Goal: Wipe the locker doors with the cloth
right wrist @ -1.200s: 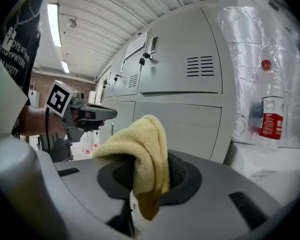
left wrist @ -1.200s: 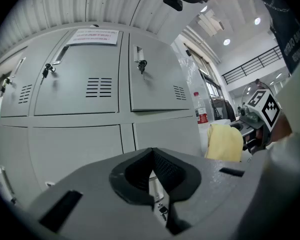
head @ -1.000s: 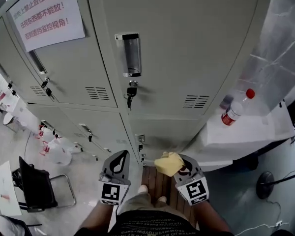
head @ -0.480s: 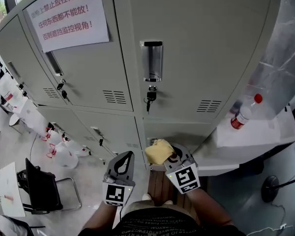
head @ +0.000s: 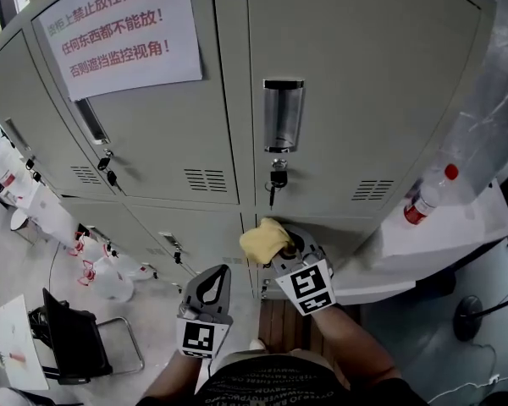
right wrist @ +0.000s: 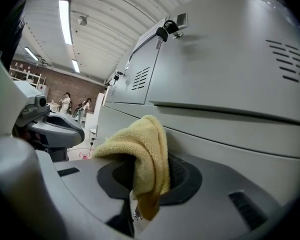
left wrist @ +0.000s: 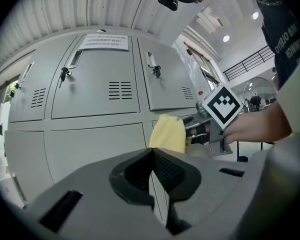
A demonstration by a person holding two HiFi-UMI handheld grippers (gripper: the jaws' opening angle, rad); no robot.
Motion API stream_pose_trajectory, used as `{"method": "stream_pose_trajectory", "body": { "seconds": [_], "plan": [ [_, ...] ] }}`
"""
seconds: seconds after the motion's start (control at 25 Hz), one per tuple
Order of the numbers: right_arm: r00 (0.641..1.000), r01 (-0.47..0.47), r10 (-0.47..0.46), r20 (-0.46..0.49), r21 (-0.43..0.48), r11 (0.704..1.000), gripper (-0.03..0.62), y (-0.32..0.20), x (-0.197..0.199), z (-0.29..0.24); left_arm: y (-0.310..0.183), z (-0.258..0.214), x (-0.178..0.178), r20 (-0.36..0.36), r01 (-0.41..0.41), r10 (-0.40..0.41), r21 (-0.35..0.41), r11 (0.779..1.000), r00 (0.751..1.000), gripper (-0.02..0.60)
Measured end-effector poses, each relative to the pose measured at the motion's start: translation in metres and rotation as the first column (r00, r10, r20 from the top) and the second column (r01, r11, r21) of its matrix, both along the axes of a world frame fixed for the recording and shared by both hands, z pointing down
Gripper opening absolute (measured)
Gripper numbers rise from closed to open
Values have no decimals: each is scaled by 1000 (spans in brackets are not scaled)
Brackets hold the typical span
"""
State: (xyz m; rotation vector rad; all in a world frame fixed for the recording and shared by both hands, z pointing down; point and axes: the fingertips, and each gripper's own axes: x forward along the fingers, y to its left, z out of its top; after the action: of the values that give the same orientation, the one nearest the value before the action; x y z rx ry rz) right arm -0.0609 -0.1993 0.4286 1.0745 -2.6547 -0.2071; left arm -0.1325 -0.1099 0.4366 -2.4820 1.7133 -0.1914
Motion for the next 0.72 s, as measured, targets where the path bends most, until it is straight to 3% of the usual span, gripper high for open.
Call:
{"method": "stream_pose_trajectory", "body": {
  "seconds": [0.16, 0.32, 0.56, 0.72],
  "plan": [
    [999, -46, 46, 15, -3, 999, 81, -3, 23, 0, -13, -1, 5, -3, -30, 30, 11, 999, 1000, 5],
    [990, -137, 137, 31, -12, 991, 81, -6, 72, 1, -21, -3, 17, -7, -64, 64, 14, 998, 998, 5],
    [952, -303, 305, 43, -44, 952, 81, -13, 162, 8, -29, 2, 30, -14, -93, 93, -1, 996, 996, 5],
    [926, -371, 374, 49, -63, 926, 82, -16, 199, 14, -30, 1, 37, -12, -104, 104, 4, 995, 994, 5]
  ]
}}
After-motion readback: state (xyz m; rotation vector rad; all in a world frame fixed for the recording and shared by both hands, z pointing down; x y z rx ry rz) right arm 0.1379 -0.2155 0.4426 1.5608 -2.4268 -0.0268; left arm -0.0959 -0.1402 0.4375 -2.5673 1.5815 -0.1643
